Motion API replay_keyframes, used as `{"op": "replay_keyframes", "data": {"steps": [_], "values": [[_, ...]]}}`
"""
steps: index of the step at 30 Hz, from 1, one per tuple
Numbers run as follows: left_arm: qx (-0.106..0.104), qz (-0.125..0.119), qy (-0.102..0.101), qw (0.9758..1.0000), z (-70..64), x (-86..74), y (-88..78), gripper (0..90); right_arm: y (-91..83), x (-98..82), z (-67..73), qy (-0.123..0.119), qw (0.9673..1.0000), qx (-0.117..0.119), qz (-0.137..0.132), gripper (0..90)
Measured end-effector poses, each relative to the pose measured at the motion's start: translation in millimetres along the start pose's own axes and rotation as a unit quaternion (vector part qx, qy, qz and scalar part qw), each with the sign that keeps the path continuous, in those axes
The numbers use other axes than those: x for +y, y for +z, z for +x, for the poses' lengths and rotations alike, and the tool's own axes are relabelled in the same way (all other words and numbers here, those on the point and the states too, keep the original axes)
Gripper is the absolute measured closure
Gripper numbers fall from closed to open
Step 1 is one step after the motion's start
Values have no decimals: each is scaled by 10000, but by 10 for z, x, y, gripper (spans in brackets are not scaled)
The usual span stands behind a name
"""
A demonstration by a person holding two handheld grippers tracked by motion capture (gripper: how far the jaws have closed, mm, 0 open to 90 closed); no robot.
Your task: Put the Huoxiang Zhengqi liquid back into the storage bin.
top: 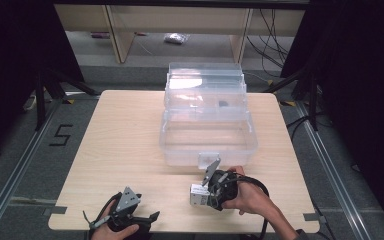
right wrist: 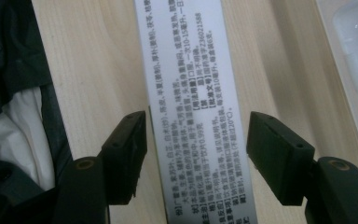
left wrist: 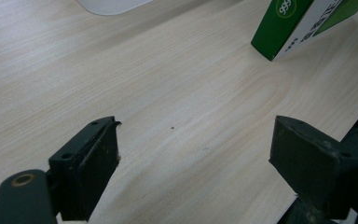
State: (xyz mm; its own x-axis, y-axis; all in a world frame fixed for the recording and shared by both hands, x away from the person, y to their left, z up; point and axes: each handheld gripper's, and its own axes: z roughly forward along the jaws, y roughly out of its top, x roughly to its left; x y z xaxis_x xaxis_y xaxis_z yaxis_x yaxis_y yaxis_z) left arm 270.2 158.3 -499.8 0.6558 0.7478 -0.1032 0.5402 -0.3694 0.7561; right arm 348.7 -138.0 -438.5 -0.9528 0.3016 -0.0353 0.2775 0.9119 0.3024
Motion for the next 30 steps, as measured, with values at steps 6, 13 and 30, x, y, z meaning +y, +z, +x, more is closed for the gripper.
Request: {"op": "replay_keyframes", "data": {"steps": [6, 13, 30], "values": [[21, -32, -15, 10000, -4, -3, 3, 148, 31, -5, -32, -88, 9999, 4, 73, 444], [12, -38, -3, 10000, -3, -4, 5, 148, 48, 3, -20, -77, 9997, 84, 193, 540], [5, -33, 2, 10000, 2, -3, 10, 148, -96, 41, -25, -295, 9986, 5, 441, 645]]}}
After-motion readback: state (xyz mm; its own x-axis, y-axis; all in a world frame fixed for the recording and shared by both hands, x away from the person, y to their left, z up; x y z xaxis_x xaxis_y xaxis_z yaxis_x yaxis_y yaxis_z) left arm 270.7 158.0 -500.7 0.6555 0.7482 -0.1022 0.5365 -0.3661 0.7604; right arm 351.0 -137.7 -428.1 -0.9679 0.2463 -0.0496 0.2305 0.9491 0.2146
